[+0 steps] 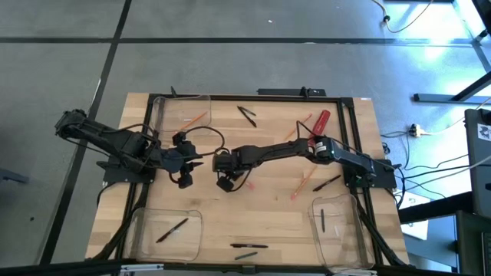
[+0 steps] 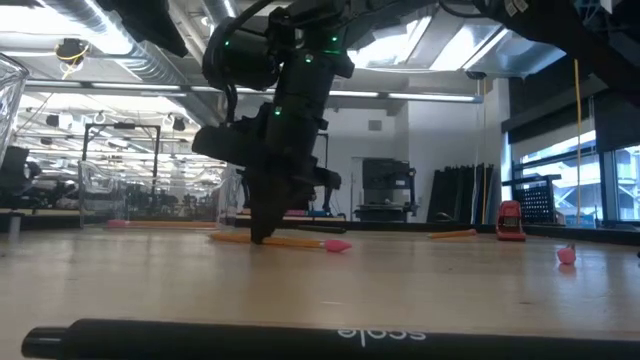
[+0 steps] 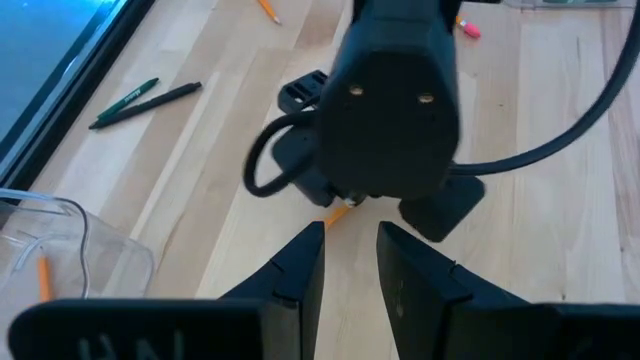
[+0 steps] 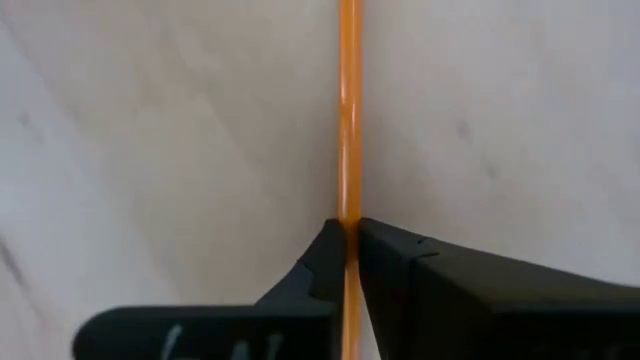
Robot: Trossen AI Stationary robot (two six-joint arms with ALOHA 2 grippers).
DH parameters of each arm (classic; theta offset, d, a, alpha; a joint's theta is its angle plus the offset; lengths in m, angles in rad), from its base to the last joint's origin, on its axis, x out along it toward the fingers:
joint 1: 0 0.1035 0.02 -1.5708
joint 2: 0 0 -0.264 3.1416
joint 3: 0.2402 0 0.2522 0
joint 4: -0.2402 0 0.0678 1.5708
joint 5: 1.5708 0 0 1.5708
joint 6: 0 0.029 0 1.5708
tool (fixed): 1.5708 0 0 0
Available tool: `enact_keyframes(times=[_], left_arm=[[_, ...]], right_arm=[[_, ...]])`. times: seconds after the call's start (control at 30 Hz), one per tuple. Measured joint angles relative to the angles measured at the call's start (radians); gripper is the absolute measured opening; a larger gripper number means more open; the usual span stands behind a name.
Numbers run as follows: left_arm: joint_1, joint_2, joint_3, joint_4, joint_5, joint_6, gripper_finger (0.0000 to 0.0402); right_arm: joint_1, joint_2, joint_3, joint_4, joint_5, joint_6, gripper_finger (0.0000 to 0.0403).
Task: Sort crayons/erasers/pens/pencils in bins
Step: Put the orange pencil into the top transparent bin
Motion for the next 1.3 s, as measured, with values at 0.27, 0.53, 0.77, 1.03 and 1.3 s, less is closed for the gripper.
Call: enact_keyframes(times=[0.27,0.53,0.77,1.03,1.3], left_arm=[[0.000,0.000,0.000,0.000,0.000,0.000,0.0088],[0.000,0.000,0.000,0.000,0.000,0.000,0.0088],[0.000,0.000,0.000,0.000,0.000,-0.001,0.0088],[0.000,0.000,0.000,-0.001,0.000,-0.009,0.0088],[-0.028,0.000,0.000,-0.073,0.000,-0.118,0.0088]], right_arm=[[-0.003,-0.001,0.008,0.044,0.003,-0.021,0.0023],[-0.004,-0.003,0.009,0.043,0.003,-0.042,0.0025],[-0.004,-0.005,0.010,0.049,0.002,-0.051,0.0025],[-0.008,-0.006,0.010,0.057,0.002,-0.072,0.0025],[-0.009,-0.007,0.011,0.081,-0.001,-0.097,0.0025]])
